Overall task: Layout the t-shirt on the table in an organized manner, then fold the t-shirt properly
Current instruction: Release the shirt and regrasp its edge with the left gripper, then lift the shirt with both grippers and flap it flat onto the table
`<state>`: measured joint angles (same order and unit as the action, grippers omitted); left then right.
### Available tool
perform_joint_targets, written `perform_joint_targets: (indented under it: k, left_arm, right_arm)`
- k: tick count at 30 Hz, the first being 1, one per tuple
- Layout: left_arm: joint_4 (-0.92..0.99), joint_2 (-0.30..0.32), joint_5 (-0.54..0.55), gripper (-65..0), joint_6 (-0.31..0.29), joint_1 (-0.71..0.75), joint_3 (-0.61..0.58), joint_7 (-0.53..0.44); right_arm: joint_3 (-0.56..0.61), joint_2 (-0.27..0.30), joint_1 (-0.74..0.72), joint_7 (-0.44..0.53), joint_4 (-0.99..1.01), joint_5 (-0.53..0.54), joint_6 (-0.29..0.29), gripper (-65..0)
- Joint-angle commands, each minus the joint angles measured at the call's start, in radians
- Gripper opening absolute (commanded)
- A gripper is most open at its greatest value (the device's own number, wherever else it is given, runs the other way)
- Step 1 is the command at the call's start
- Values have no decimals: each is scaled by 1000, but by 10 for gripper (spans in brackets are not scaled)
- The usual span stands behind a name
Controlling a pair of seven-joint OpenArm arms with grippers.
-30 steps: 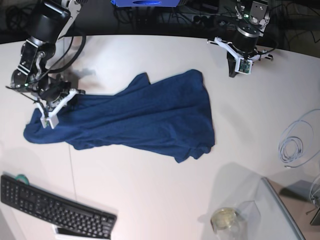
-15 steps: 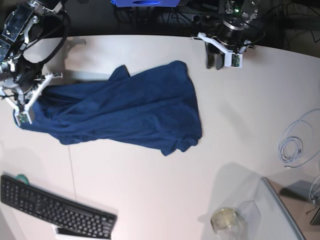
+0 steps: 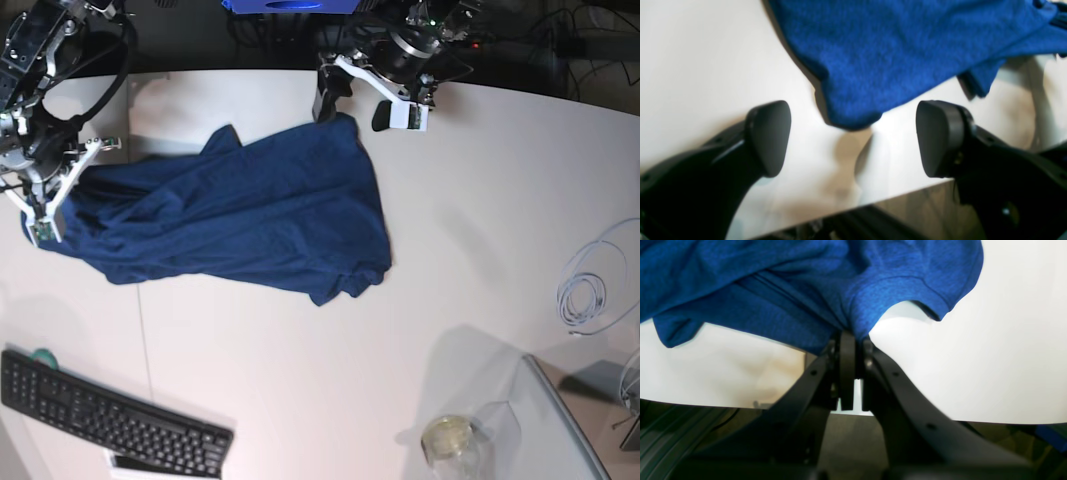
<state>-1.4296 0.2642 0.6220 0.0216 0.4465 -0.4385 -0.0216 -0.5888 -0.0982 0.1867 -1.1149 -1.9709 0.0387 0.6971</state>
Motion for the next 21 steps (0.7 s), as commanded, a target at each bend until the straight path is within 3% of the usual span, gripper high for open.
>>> perform_joint_targets:
  k: [1,5,6,8,10,11,15,18,21]
  left_arm:
    - [10,-16,12,-81,2,-15,-6,36]
    - [86,-58,11,-99,2,-82,-33,36]
    - [105,-64,11,-140,2,-107,-46,36]
    - [125,-64,11,-331,2,-143,-62,36]
    - [122,-59,11,-614,2,-168,-61,36]
    - [111,-49,11,-650,2,-188,-61,36]
    - [37,50,9,-650,45,-266,-61,45]
    - [-38,149,9,-650,116,-335,-70,47]
    - [-152,241,9,-650,134,-409,-64,110]
  right_arm:
    - [-1,8,-3,15,-18,5,1,-648]
    - [-1,10,-3,15,-18,5,1,-648]
    - [-1,10,-3,15,-18,5,1,-648]
    - [-1,10,-3,15,-18,5,1,-648]
    - [-1,10,-2,15,-18,5,1,-648]
    - [-1,10,-2,15,-18,5,1,-648]
    - [0,15,-11,15,-5,3,1,-648]
    - [23,51,-45,12,18,3,1,-648]
    - [59,91,-68,6,2,3,1,-648]
